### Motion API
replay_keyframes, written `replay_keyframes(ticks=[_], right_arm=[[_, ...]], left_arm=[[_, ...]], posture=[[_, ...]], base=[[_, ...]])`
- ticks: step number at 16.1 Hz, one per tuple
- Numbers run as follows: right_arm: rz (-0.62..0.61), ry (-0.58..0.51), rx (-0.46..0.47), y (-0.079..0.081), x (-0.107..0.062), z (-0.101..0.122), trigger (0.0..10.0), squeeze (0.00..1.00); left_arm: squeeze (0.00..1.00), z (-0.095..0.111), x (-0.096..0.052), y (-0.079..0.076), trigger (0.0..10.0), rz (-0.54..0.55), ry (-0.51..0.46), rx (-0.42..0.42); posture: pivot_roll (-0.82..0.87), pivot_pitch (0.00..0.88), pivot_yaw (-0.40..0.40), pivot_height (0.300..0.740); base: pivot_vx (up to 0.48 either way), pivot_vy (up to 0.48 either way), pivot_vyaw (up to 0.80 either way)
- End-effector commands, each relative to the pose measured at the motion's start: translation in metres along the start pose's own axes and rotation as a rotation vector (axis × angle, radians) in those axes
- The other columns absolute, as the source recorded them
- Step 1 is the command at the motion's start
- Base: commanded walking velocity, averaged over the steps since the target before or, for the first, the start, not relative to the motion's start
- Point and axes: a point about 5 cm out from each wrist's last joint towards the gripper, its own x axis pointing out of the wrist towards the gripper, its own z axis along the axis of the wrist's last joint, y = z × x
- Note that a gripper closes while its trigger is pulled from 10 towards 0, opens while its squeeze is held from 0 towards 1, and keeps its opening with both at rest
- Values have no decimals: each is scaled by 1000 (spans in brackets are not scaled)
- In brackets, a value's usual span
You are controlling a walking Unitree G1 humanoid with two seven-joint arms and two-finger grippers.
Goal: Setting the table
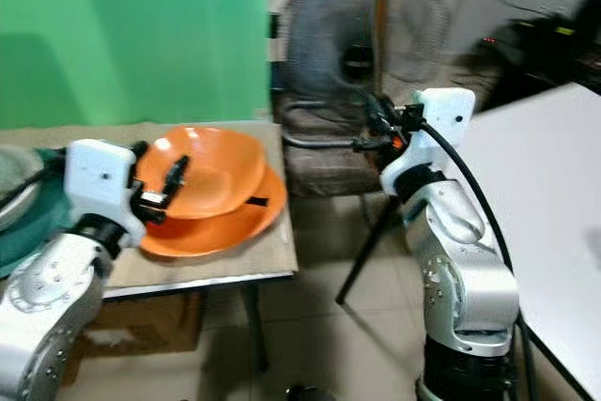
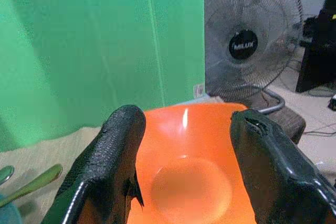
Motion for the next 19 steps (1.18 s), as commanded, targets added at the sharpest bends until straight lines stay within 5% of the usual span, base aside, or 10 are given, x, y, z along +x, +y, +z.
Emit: replay_keyframes(ticks=[1,11,19], right_arm=[[-62,87,-26,-8,0,-12,10000,0],[-3,281,6,11,0,-49,10000,0],[64,302,32,29,8,-58,10000,0]], left_arm=[[0,-2,1,3,10000,20,6,11],[0,-6,-6,20,10000,122,-9,-57],[0,-9,-6,26,10000,85,12,-38]], posture=[[25,0,-23,740],[44,0,-57,740],[54,0,-59,740]], base=[[0,0,-800],[0,0,-776],[231,0,-200]])
